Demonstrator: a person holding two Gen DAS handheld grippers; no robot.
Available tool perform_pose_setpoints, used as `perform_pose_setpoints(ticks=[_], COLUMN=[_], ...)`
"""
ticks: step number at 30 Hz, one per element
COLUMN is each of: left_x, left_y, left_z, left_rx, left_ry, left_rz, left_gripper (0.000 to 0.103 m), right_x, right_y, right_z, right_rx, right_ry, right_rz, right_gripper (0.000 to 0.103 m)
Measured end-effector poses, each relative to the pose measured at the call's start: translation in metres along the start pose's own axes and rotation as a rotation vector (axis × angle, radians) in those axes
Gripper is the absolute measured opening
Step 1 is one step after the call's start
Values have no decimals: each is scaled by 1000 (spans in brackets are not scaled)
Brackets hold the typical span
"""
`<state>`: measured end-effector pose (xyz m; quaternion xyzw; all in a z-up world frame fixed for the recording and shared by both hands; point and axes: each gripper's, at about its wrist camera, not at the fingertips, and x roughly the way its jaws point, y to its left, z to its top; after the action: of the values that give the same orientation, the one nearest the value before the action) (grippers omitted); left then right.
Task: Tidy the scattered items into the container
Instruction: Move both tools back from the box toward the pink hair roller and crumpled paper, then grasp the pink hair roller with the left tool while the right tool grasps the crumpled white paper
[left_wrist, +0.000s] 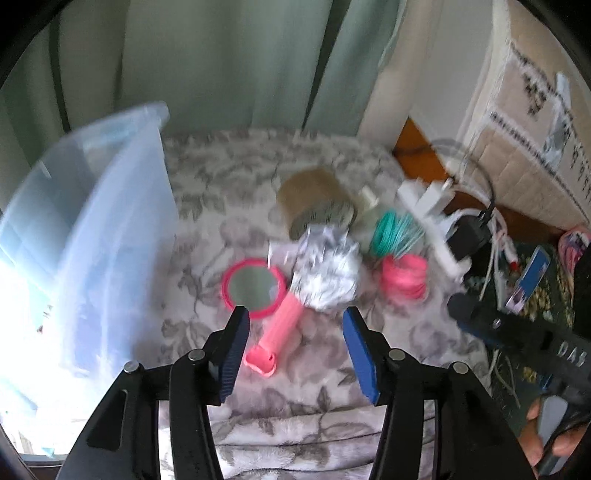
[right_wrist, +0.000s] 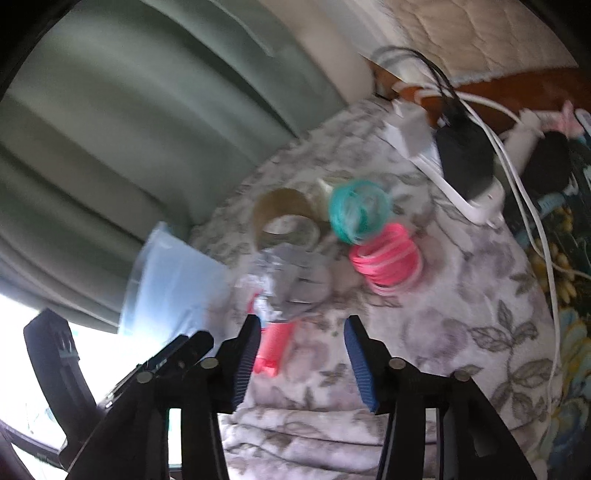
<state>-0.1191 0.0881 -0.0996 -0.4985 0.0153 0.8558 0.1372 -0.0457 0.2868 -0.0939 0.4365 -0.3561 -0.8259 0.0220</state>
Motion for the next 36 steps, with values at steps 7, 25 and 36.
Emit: perform_pose_setpoints(ticks=[7,25,36], left_x=[46,88,91], left_y=[2,12,20], left_z=[-13,-22,-23], left_rx=[32,34,3], left_ry=[102,142,142], left_rz=[26,-10,-46], left_gripper=[54,34,34], right_x=[26,66,114], right_y=[0,17,29], right_z=[0,11,27], right_rx=[-9,-51,-67], right_ry=[66,111,153], right_rz=[-13,-57,-53], right_gripper=[60,72,74])
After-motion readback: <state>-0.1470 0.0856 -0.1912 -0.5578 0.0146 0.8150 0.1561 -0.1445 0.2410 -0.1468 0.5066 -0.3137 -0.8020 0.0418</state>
